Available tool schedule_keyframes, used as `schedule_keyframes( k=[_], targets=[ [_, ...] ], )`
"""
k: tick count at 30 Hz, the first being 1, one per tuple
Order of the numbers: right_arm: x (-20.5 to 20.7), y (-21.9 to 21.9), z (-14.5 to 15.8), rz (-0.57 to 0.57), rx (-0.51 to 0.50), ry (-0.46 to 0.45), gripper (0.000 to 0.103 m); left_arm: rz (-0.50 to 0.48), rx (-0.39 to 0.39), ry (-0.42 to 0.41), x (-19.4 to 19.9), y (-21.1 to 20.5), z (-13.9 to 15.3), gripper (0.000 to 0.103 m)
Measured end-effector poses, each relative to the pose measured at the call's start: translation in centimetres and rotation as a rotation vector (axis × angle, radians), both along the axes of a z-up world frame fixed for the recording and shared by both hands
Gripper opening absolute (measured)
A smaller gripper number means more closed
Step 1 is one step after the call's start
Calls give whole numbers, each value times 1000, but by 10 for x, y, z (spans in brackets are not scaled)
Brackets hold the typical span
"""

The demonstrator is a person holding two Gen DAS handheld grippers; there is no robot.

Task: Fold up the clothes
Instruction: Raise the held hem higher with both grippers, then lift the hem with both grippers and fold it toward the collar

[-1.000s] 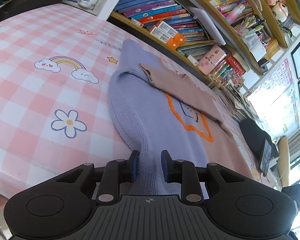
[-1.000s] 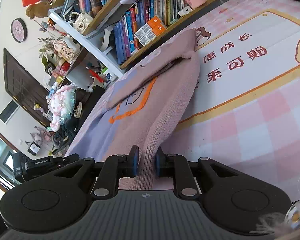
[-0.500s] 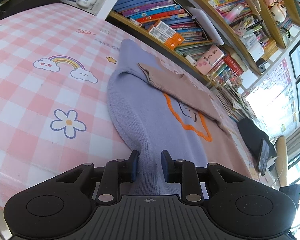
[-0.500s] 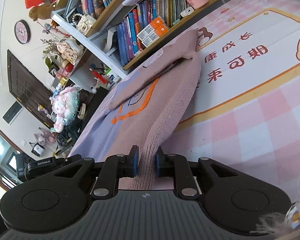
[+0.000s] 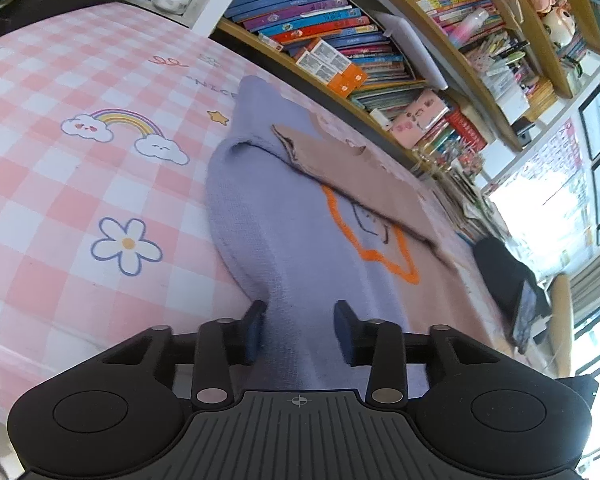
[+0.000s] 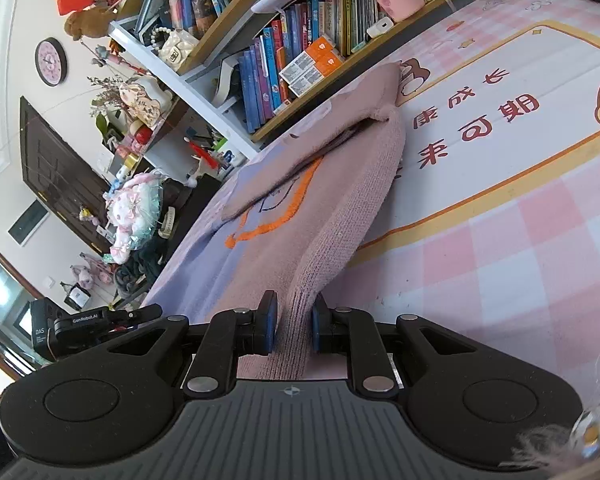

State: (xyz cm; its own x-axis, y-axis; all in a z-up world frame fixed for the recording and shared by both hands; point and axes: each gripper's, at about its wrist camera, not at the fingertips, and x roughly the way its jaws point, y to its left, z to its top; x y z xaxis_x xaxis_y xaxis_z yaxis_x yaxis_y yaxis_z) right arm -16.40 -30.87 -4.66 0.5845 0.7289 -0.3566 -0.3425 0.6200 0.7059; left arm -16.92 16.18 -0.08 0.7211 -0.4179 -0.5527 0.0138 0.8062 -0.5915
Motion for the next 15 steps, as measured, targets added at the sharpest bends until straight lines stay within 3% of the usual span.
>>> schedule_keyframes(
  k=[3,10,13,15],
  targets=[
    [0,1,1,2,-5,-4,16,-20,3,-14,0,-4,2,57],
    [-1,2,2,9,-19,-21,16,-29,-1,-19,1,-9,3,64],
    [-2,4,3,5,-40,-33,13,-22,65,-7,2,-15,7,46],
    [-3,5,4,5,-50,-36,12,-4,88,19,4,-12,6,19]
  ],
)
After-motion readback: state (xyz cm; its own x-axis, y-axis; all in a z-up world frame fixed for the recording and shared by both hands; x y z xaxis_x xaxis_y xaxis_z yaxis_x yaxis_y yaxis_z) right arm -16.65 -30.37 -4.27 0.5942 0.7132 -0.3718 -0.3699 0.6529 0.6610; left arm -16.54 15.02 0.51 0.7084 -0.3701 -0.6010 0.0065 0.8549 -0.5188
